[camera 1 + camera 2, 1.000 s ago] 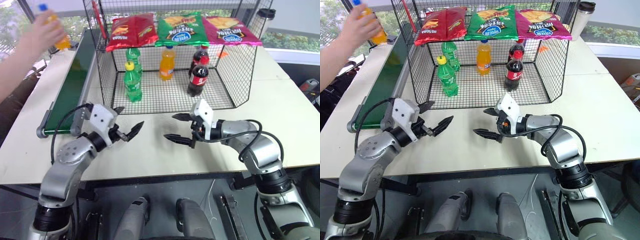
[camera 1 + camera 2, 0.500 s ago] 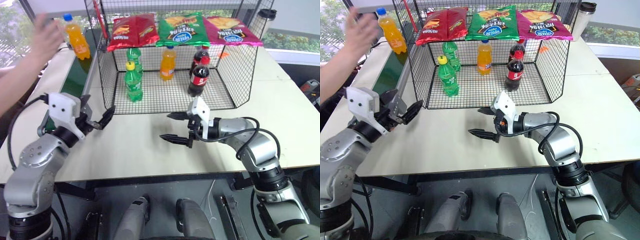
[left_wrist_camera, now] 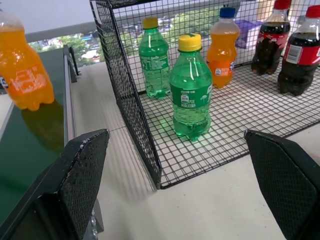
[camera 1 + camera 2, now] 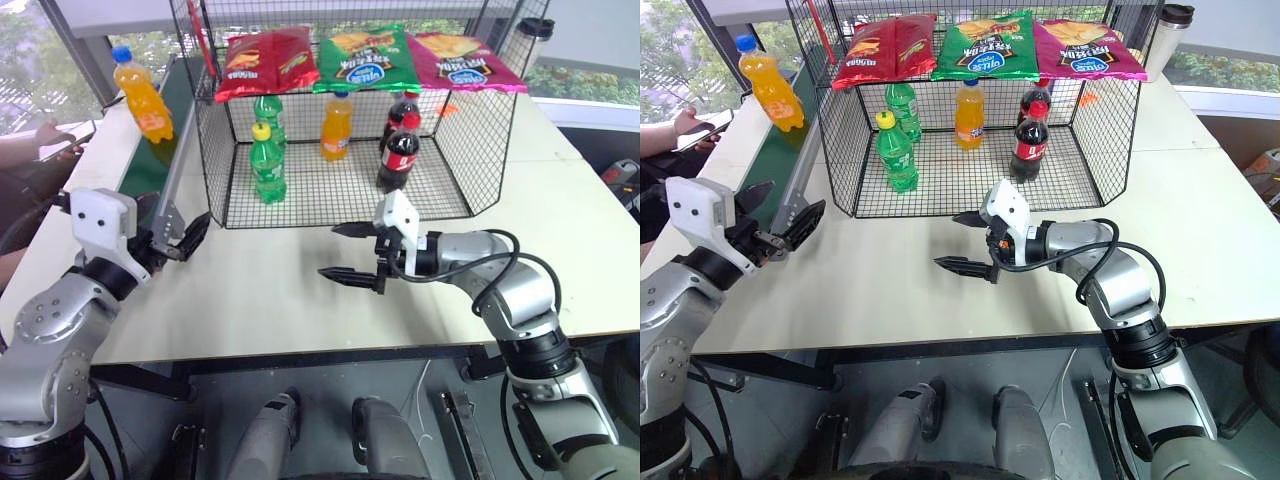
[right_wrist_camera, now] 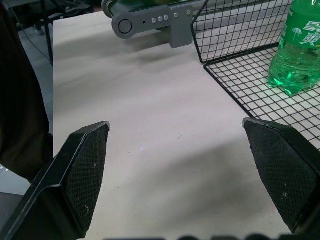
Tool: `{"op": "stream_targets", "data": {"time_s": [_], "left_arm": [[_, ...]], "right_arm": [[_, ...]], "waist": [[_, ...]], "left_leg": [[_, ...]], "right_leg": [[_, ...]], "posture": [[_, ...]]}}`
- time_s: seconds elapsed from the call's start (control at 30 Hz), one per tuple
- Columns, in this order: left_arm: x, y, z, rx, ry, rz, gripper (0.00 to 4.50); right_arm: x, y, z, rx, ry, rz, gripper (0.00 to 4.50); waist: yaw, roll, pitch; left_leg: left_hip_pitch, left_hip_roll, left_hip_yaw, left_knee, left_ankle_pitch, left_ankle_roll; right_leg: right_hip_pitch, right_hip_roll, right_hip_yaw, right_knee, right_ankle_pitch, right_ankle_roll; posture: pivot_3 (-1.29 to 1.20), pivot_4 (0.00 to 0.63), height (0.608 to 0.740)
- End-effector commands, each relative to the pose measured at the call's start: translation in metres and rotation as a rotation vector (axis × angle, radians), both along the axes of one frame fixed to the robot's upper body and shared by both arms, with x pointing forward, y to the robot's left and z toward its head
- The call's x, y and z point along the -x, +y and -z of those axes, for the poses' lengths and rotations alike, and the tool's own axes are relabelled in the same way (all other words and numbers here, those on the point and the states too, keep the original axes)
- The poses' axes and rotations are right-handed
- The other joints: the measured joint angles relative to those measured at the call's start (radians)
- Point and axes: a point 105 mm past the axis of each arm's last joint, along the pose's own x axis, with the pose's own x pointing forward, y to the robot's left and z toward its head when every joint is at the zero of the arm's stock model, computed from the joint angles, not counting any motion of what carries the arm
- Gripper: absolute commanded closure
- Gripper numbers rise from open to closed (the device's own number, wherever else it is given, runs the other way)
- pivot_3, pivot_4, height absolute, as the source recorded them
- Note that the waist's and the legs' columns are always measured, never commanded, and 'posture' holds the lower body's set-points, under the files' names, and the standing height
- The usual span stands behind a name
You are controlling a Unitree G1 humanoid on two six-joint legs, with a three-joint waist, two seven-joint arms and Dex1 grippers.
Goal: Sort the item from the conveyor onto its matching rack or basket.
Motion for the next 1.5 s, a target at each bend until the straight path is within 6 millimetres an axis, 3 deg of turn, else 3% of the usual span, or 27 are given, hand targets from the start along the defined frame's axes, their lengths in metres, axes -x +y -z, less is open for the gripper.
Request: {"op": "stream_targets", "data": {"time_s": [0.03,0.33,0.67,1.17,1.47,1.5], "left_arm": [[0.006,0.002,-0.014,-0.019,-0.064,-0.021,0.0],[0.003,0.02,-0.017,-0.015,-0.081,-0.124,0.0],[0.012,0.08,-0.004,-0.01,-0.067,-0.407,0.0],[0.004,0.098,0.016,-0.019,-0.047,-0.501,0.0],[-0.01,0.095,0.025,0.026,-0.036,-0.459,0.0],[-0.012,0.093,0.026,0.049,-0.037,-0.441,0.25]], "right_arm": [[0.002,0.003,-0.013,-0.029,-0.039,-0.027,0.09],[0.002,0.003,-0.015,-0.029,-0.042,-0.028,0.09],[0.002,0.002,-0.015,-0.023,-0.044,-0.03,0.09],[0.002,0.002,-0.014,-0.024,-0.044,-0.021,0.09],[0.003,0.002,-0.013,-0.023,-0.042,-0.014,0.09],[0.003,0.002,-0.013,-0.023,-0.042,-0.013,0.03]], "waist": [[0.0,0.0,0.0],[-0.001,0.0,0.0],[-0.001,0.0,0.0],[0.0,0.0,0.0],[0.0,0.0,0.0],[0.0,0.0,0.0]], "left_leg": [[0.0,0.0,0.0,0.0,0.0,0.0],[0.0,0.0,0.0,0.0,0.0,0.0],[0.0,0.0,0.0,-0.001,0.0,0.0],[-0.001,0.0,-0.001,-0.002,0.0,0.0],[-0.001,0.0,0.0,-0.002,0.0,0.0],[-0.001,0.0,-0.001,-0.002,0.0,0.0]], "right_leg": [[0.0,0.0,0.0,0.0,0.0,0.0],[0.0,0.0,0.0,0.0,-0.001,0.001],[-0.001,0.0,0.0,-0.001,-0.001,0.002],[0.0,0.0,0.0,-0.004,0.0,0.0],[0.0,0.0,0.0,-0.004,0.0,0.0],[0.0,0.0,0.0,-0.004,0.0,0.0]], "posture": [[0.0,0.15,0.739],[0.0,0.15,0.739],[0.0,0.15,0.739],[0.0,0.15,0.739],[0.0,0.15,0.739],[0.0,0.15,0.739]]}}
